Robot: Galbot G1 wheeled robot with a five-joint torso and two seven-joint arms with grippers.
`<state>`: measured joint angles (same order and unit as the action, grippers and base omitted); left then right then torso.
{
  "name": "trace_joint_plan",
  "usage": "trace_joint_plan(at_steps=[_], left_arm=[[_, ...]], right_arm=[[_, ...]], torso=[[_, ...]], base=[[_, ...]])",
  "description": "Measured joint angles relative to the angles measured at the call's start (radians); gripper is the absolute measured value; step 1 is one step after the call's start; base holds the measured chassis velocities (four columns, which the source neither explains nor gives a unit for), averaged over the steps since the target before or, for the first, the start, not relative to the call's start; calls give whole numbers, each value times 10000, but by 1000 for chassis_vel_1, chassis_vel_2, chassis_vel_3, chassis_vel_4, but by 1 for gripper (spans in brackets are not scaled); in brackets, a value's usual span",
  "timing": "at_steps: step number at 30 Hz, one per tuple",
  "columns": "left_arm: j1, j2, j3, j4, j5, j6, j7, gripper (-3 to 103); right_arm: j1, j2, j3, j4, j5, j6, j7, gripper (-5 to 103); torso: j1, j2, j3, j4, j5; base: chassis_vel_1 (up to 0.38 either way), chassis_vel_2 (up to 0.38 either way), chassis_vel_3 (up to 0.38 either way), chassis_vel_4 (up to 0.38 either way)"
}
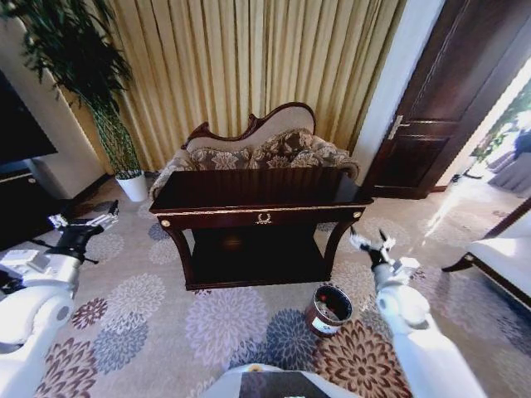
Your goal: Move to the front of the table and place the trash on the table into the trash bin.
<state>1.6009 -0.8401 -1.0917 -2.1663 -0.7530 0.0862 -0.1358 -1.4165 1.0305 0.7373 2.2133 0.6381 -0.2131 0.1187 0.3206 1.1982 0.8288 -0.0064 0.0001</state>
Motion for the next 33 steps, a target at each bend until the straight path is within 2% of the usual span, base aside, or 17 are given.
trace_joint_plan(at_steps=[1, 4, 7, 20, 33], left_arm=[[0, 0, 0, 0, 0, 0, 0, 100], [154, -106, -180, -124, -52, -21, 32, 100], [209, -160, -237, -132, -58, -45, 58, 100], [330, -200, -242, -120, -33, -219, 317, 100], [458, -138, -412, -113, -12, -394, 451, 100]], right_arm=[[0, 0, 0, 0, 0, 0, 0, 100], [-537, -372, 2, 1739, 400, -583, -4, 100], [-862, -366, 47, 2169, 385, -681, -3, 100], [-1478, -55, 132, 2321, -321, -638, 0, 100], [-1531, 178, 157, 2287, -463, -573, 0, 100]], torso=[[0, 0, 0, 0, 0], [0, 0, 0, -1, -2], [-1, 0, 0, -1, -1], [2, -4, 2, -3, -1], [-3, 0, -1, -1, 0]], base=[[0, 0, 0, 0], [0, 0, 0, 0], [0, 0, 0, 0], [51, -53, -52, 57], [240, -229, -224, 226]])
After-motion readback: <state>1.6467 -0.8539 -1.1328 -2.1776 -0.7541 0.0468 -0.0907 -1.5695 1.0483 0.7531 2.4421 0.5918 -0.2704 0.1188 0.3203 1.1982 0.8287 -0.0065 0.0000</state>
